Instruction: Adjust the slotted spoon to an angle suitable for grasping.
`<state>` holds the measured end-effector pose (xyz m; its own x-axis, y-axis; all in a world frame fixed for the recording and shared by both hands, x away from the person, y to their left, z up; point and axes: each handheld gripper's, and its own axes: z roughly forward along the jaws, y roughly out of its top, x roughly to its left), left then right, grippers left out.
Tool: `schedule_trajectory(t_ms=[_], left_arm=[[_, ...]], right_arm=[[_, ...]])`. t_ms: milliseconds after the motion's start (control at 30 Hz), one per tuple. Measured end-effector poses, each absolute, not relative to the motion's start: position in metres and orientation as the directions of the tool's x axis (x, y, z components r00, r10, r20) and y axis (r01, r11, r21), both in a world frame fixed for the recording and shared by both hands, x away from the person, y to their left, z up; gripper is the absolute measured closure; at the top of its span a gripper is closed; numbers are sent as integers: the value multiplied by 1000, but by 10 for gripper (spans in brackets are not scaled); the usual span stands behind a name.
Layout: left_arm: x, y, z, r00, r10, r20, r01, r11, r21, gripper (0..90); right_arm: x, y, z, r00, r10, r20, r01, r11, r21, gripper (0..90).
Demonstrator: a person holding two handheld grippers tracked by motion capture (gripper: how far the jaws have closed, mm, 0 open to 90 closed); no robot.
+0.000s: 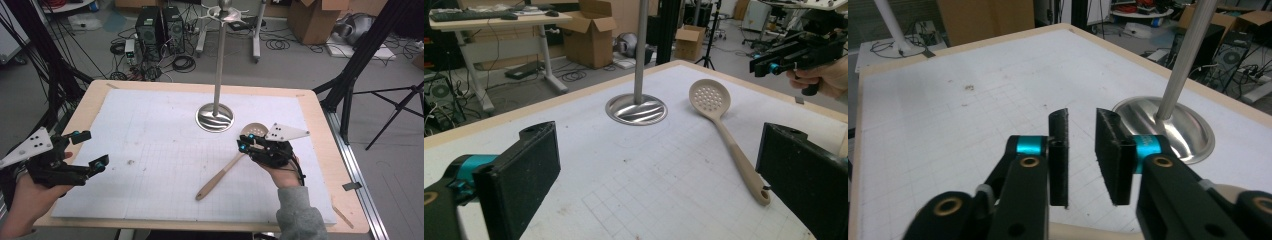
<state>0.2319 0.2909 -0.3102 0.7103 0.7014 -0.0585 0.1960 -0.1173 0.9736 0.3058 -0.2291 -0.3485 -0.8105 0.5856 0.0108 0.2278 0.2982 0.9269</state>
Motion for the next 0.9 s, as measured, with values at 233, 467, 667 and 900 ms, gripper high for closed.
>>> schedule_trajectory(t_ms=[233, 467, 667, 900], left_arm=[[231, 289, -314, 709, 704, -45, 203, -142, 969, 44], [231, 289, -319, 711, 701, -52, 219, -150, 964, 44], [231, 293, -322, 689, 723, -55, 246, -161, 956, 44], [222, 299, -325, 681, 730, -56, 246, -157, 956, 44]], right_arm=[[318, -231, -372, -825, 563, 49, 271, 318, 908, 894], [327, -225, -392, -831, 553, 52, 302, 371, 878, 898], [332, -213, -402, -840, 541, 49, 316, 413, 854, 898], [343, -204, -417, -834, 551, 11, 329, 482, 812, 898]])
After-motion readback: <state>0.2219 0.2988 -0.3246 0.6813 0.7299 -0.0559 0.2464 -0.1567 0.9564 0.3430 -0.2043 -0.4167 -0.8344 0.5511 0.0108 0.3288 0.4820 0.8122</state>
